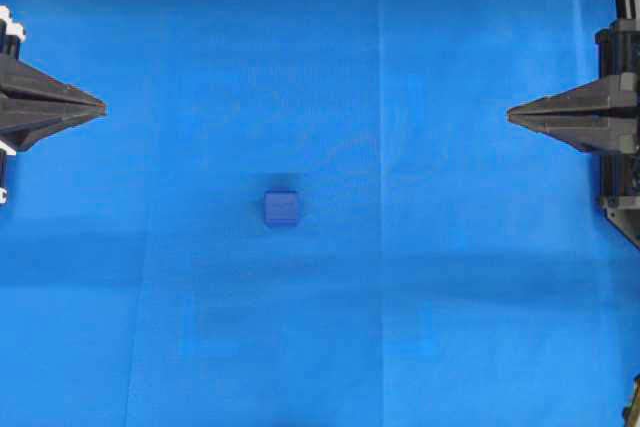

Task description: Handover the blue block to the right arm after grasping it with the left arm, then place it in the designated position.

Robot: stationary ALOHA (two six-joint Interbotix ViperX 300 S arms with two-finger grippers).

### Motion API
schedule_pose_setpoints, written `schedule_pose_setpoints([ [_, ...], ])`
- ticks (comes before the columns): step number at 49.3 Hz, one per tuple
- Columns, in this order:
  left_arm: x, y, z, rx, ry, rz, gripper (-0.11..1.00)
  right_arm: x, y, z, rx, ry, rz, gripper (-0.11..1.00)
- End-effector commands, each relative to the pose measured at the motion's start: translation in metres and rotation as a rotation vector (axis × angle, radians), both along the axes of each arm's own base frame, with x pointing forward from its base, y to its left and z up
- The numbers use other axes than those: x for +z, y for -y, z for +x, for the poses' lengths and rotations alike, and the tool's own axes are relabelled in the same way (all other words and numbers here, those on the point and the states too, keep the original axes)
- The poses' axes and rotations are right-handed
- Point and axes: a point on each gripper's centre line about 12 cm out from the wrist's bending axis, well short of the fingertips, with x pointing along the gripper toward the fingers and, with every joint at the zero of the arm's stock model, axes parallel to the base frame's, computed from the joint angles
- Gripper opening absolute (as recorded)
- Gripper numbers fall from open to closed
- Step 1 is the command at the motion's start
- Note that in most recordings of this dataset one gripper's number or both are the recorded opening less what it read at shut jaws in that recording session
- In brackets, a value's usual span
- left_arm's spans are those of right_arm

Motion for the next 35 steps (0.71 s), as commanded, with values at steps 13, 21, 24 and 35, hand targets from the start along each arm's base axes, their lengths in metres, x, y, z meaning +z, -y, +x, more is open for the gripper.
schedule_pose_setpoints([
  [13,0.0021,-0.0003,0.0016,0.002,-0.009,0.005,0.00,0.0070,-0.0008,0.0116,0.004,-0.029,0.017,-0.02],
  [21,0.0038,0.0000,0.0011,0.000,-0.002,0.003,0.00,0.0062,-0.0008,0.0128,0.004,-0.035,0.017,-0.02],
  [24,0.0034,0.0000,0.0013,0.000,-0.003,0.003,0.00,0.0054,-0.0008,0.0127,0.004,-0.038,0.018,-0.02],
  [35,0.0041,0.0000,0.0014,-0.001,-0.002,-0.003,0.01,0.0041,-0.0008,0.0127,0.004,-0.058,0.021,-0.01],
])
